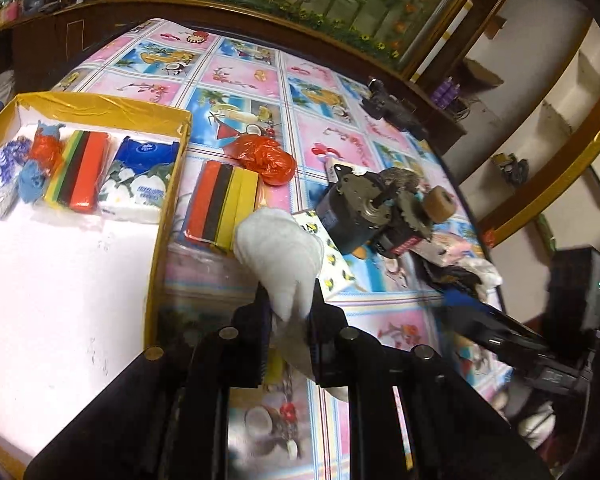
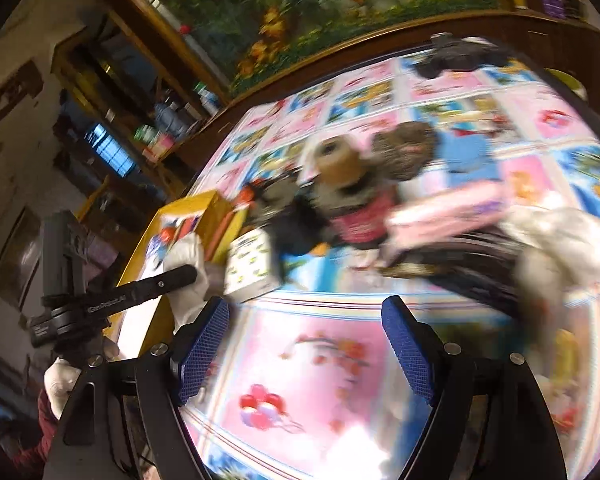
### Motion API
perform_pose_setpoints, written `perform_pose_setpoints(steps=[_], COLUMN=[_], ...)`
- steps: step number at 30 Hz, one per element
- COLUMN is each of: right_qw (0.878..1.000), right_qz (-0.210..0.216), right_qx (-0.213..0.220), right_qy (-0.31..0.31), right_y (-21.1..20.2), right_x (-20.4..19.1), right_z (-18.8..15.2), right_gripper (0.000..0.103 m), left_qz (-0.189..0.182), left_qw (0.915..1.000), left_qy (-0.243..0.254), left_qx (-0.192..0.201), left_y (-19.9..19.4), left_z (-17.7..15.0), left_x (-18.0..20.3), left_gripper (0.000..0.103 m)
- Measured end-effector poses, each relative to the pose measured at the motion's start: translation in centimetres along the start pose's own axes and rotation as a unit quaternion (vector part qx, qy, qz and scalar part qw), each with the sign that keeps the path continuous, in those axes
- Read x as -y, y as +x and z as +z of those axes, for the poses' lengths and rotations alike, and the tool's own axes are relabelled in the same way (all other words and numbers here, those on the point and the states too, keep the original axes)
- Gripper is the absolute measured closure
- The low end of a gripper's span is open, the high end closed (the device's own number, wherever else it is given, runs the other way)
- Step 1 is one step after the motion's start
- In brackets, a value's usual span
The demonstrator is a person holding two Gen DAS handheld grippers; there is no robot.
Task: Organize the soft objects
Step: 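Lift the white cloth with the left tool while the right tool grasps the lemon-print tissue pack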
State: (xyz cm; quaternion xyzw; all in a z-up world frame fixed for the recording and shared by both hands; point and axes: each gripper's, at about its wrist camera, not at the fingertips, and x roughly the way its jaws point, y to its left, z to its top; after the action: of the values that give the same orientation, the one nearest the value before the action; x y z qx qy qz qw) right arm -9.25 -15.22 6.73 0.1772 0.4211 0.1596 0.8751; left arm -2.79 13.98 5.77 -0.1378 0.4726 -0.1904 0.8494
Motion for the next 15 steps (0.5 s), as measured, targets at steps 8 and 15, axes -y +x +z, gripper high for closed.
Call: perform_pose_setpoints(steps=[8,15], right_qw=[0.998,0.993], right_qz=[-0.031,-0.087], right_qx=[-0.059,-0.069], right_qy=[-0.019,-0.043], right_y=[9.2,12.6], right_x=[-4.1,-5.9], right_z=[3.8,4.9], right_gripper=[0.024,0.022], left_qz=[-0.014,0.007], left_qw=[0.9993,0.9977], left_qy=[-0.03,-0.045], left_qx=[0.019,0.05], left_y=[-4.1,-7.1], left_z=[-1.5,-2.0], left_x=[-4.0,-7.4], left_gripper=[0.09,0.09])
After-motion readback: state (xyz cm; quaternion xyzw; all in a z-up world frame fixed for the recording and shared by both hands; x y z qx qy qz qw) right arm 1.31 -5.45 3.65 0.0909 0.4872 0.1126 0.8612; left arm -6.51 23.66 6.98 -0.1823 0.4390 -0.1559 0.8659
